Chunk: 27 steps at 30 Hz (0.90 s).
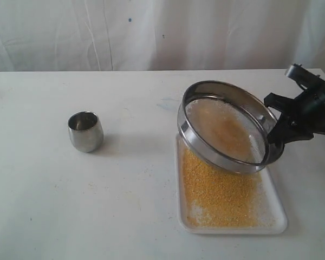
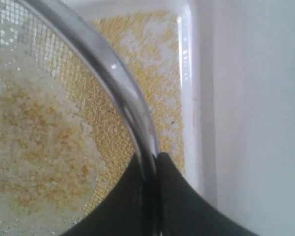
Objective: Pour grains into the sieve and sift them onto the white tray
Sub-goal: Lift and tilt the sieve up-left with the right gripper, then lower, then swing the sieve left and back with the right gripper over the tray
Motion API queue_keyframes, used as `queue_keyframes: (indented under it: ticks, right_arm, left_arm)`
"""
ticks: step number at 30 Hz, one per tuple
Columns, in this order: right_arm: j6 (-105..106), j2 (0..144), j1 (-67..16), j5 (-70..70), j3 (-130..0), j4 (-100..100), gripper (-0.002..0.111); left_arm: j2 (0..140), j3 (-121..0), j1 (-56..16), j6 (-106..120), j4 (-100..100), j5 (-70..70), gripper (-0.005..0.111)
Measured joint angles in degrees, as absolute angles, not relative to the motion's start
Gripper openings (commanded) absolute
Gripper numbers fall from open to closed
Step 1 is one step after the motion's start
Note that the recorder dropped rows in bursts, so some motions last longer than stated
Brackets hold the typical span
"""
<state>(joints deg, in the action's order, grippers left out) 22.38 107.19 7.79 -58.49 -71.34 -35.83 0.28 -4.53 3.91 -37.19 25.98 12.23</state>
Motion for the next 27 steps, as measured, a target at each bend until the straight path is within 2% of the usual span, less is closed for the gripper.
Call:
queue_keyframes:
  ticks: [5,11,16,21,27]
  right_arm:
    - [22.4,106.6,6.1,-58.7,-67.0,-32.2,0.000]
    - [16.6,106.6,5.8,-48.8,-66.3,-29.4,0.000]
    - [18.5,106.6,5.3,-53.9,-66.3,-28.5,0.000]
    - [17.1,106.6,5.1,-49.5,-66.9,-28.3,0.000]
    - [18.9,105.9,3.8,-53.2,-64.1,-26.1,0.000]
  left_arm:
    - [0.3,-4.5,3.9,-37.2,26.0,12.2,0.000]
    - [0.3,-4.5,3.9,-37.2,26.0,12.2,0.000]
    - [0.3,-4.5,3.9,-37.2,26.0,12.2,0.000]
    - [0.3,-4.5,3.9,-37.2,26.0,12.2,0.000]
    - [0.3,-4.5,3.9,-37.2,26.0,12.2,0.000]
